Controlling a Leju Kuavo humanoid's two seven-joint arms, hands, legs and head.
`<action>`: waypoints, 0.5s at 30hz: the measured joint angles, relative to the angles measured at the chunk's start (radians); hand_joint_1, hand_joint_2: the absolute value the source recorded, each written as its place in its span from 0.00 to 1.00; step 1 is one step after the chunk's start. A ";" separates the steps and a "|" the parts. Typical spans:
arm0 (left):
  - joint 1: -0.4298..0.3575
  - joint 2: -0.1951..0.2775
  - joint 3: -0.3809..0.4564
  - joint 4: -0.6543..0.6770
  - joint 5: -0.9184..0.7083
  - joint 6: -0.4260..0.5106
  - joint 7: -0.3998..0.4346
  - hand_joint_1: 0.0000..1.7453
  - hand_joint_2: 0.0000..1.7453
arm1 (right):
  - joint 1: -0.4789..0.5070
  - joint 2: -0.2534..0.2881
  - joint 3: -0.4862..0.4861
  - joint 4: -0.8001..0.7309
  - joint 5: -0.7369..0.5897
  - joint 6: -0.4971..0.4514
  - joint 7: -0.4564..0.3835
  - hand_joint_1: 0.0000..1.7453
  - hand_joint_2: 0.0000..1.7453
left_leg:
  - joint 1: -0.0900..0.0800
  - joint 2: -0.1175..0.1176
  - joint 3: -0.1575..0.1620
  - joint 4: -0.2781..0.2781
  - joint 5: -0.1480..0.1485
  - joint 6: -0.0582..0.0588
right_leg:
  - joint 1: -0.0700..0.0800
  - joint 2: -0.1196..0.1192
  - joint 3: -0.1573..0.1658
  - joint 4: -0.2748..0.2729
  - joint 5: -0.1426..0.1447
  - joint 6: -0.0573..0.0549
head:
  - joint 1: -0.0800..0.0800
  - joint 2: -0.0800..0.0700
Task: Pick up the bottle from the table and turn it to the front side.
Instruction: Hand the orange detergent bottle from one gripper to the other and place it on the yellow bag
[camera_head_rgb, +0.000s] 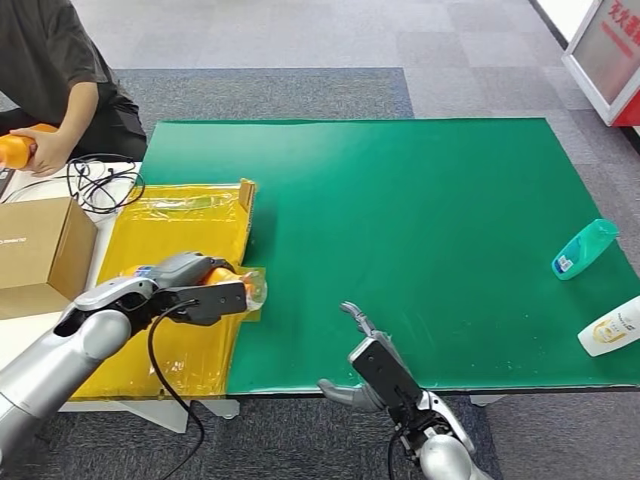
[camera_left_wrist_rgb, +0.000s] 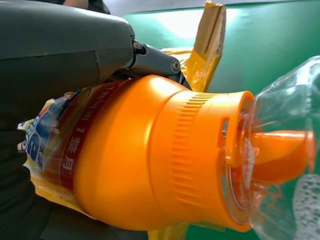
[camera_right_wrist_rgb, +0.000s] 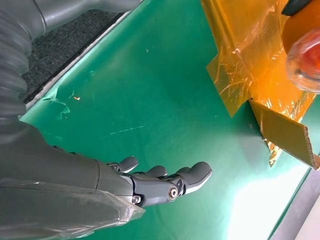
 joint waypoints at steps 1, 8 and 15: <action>0.000 -0.005 0.000 0.017 -0.011 0.005 -0.002 1.00 1.00 | 0.001 0.000 0.000 0.000 0.001 0.000 0.001 0.00 1.00 | 0.000 0.000 0.000 0.000 0.000 0.000 | 0.000 0.000 0.000 0.000 0.000 0.000 | 0.000 0.000; 0.001 -0.032 0.000 0.100 -0.038 0.026 -0.011 1.00 1.00 | 0.003 0.000 0.001 0.001 0.001 -0.002 0.001 0.00 1.00 | 0.000 0.000 0.000 0.000 0.000 0.000 | 0.000 0.000 0.000 0.000 0.000 0.000 | 0.000 0.000; 0.001 -0.061 0.004 0.154 -0.104 0.068 -0.003 0.96 1.00 | 0.005 0.000 0.001 0.000 0.003 -0.007 0.003 0.00 1.00 | 0.000 0.000 0.000 0.000 0.000 0.000 | 0.000 0.000 0.000 0.000 0.000 0.000 | 0.000 0.000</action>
